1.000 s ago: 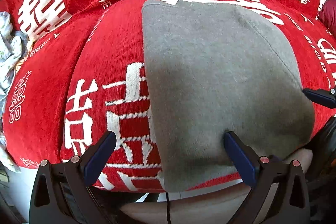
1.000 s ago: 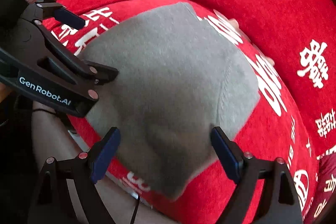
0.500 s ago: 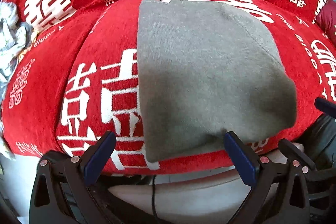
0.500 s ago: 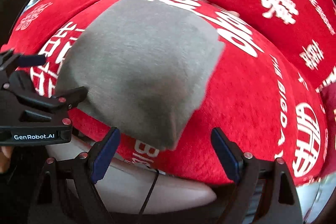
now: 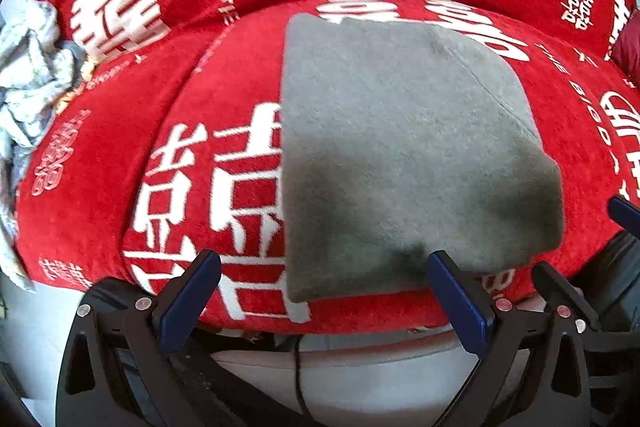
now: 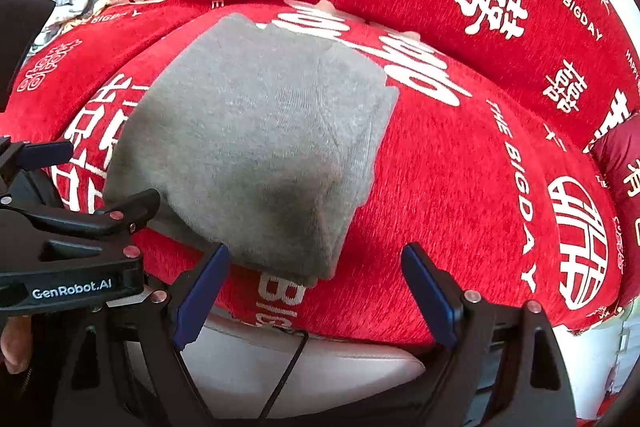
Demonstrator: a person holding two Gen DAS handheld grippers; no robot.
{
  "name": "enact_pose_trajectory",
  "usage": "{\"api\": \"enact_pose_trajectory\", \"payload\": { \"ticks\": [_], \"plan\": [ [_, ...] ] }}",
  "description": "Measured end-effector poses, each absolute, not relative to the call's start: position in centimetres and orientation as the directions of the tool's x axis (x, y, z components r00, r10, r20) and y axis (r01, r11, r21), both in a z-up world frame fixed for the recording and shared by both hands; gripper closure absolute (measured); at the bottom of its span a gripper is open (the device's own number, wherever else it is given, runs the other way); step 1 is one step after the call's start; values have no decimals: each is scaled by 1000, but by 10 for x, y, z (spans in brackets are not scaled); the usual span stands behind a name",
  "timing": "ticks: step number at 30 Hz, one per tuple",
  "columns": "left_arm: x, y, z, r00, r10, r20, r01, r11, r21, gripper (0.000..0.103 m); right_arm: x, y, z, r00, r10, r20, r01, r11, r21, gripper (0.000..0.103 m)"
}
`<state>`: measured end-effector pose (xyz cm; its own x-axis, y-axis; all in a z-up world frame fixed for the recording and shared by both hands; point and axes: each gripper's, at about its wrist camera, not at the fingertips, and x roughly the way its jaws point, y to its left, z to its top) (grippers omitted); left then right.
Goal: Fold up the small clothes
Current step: 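Open both tools and pull them back from the folded sweater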
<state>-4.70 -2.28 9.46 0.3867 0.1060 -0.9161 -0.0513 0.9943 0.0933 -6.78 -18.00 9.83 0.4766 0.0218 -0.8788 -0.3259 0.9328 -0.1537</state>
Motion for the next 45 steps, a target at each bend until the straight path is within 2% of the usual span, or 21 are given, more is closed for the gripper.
{"api": "enact_pose_trajectory", "payload": {
  "ticks": [4, 13, 45],
  "plan": [
    [-49, -23, 98, 419, 130, -899, -55, 991, 118, 0, -67, -182, 97, 478, 27, -878, -316, 938, -143, 13],
    [-51, -21, 104, 458, 83, -885, -50, 996, 68, 0, -66, -183, 99, 494, 30, -869, -304, 942, -140, 13],
    [-51, -25, 107, 466, 99, -879, -60, 995, 81, 0, -67, -181, 102, 506, 33, -862, -311, 939, -146, 13]
  ]
}}
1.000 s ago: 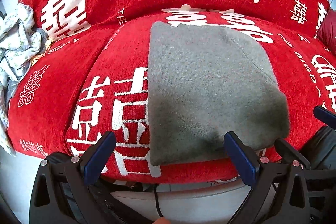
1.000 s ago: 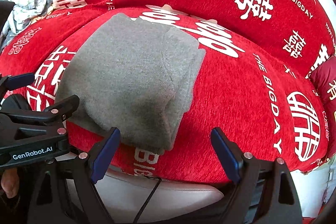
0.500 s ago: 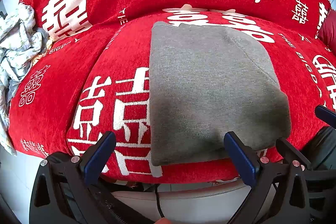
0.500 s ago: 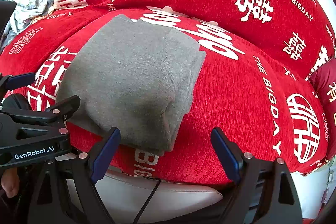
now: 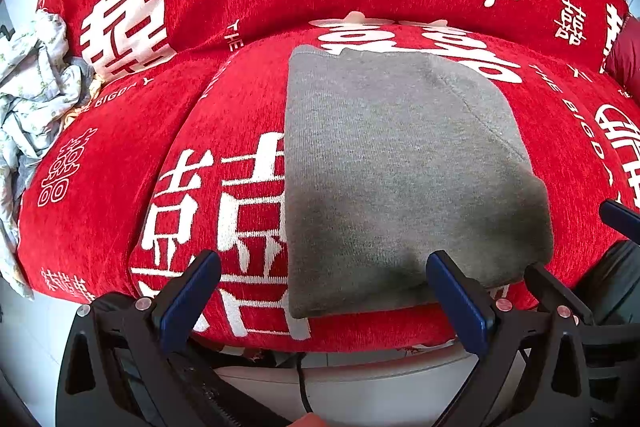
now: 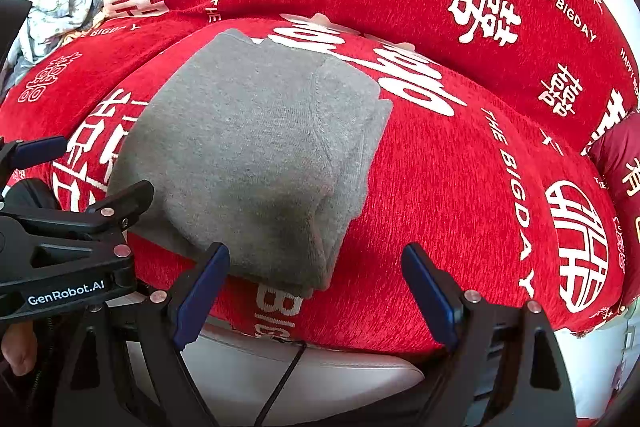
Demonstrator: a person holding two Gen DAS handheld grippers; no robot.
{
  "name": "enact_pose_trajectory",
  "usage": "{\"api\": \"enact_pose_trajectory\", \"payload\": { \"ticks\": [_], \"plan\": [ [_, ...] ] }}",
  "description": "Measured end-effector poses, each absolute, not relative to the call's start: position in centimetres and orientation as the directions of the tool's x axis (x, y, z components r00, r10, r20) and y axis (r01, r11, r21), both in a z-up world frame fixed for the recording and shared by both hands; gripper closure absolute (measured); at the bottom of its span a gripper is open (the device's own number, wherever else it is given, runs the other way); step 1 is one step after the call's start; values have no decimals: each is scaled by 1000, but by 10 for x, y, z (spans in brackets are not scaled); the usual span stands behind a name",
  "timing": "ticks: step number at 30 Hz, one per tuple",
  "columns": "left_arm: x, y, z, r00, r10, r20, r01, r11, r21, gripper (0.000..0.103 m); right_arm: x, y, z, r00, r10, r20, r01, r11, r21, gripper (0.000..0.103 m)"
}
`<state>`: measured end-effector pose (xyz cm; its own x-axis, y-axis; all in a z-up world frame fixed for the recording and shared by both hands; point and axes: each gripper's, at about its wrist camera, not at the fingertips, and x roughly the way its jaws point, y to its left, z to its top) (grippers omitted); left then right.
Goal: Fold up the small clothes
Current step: 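Open both tools and pull them back from the folded sweater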
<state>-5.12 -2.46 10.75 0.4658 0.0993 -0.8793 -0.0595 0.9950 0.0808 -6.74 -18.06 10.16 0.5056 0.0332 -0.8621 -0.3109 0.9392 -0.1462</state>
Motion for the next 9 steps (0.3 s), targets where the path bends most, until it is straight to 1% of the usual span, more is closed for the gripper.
{"api": "enact_pose_trajectory", "payload": {
  "ticks": [9],
  "plan": [
    [-52, -23, 110, 476, 104, -873, -67, 994, 82, 0, -67, -181, 101, 504, 34, -863, -310, 940, -144, 13]
  ]
}}
